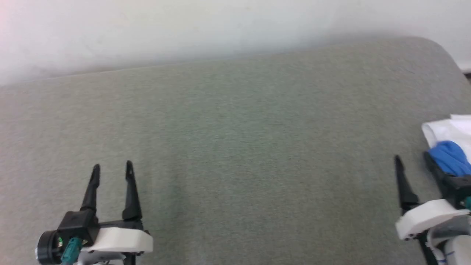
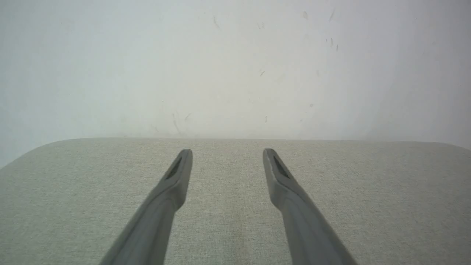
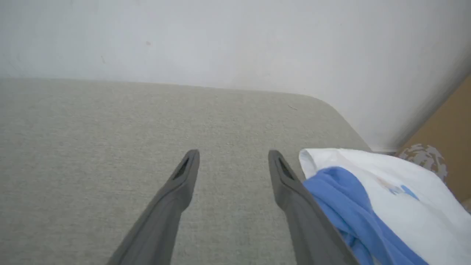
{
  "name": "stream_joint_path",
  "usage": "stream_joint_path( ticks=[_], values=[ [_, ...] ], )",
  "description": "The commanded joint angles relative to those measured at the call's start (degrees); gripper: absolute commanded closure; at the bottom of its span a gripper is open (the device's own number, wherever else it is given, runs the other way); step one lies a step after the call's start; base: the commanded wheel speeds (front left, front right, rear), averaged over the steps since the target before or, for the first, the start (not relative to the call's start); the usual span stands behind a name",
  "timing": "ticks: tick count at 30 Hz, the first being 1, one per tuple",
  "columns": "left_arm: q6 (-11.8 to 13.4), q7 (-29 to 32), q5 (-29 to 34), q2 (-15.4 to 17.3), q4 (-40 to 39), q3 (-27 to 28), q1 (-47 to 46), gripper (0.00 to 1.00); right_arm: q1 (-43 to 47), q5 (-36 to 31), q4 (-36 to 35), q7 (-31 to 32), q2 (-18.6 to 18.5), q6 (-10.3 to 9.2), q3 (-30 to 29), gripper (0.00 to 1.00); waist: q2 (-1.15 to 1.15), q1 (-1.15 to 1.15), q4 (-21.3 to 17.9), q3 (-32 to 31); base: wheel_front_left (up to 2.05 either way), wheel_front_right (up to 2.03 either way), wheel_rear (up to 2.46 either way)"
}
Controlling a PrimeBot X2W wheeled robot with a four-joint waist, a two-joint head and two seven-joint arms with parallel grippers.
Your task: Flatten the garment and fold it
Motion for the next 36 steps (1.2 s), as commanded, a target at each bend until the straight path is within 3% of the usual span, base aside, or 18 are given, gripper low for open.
stream_joint_path(
  ticks=[1,8,15,29,30,36],
  values=[
    [0.0,-0.3,-0.2,0.4,0.3,0.7,0.7,0.0,0.6,0.4,-1.4,0.0,0.7,-0.1,0.8,0.0,0.0,0.02,4.5,-2.7,0.0,0.0,0.0],
    [0.2,-0.3,-0.2,2.3,1.9,3.9,2.5,0.0,3.4,0.5,-10.9,0.7,4.8,-0.1,4.4,0.0,0.0,0.02,5.7,-3.5,0.0,0.0,0.0],
    [-0.6,-0.3,0.7,3.8,3.3,3.9,5.5,0.0,9.3,-1.6,-18.0,3.5,7.3,-0.1,4.4,0.0,0.0,0.02,5.0,-5.5,0.0,0.0,0.0],
    [-1.5,1.1,0.8,5.7,5.6,2.7,6.8,0.0,12.6,-2.7,-20.6,4.9,9.2,-0.1,5.0,0.0,0.0,0.02,4.4,-7.0,0.0,0.0,0.0],
    [-1.1,1.1,0.7,5.5,5.4,2.8,6.1,1.0,11.9,-2.7,-20.2,5.0,9.0,0.0,4.9,1.0,0.0,0.02,4.3,-7.0,0.0,0.0,0.0],
    [-1.2,1.5,0.8,5.3,5.3,2.7,5.9,1.0,11.7,-2.7,-20.0,5.2,9.0,0.01,4.9,1.0,0.0,0.02,4.3,-7.1,0.0,0.0,0.0]
  ],
)
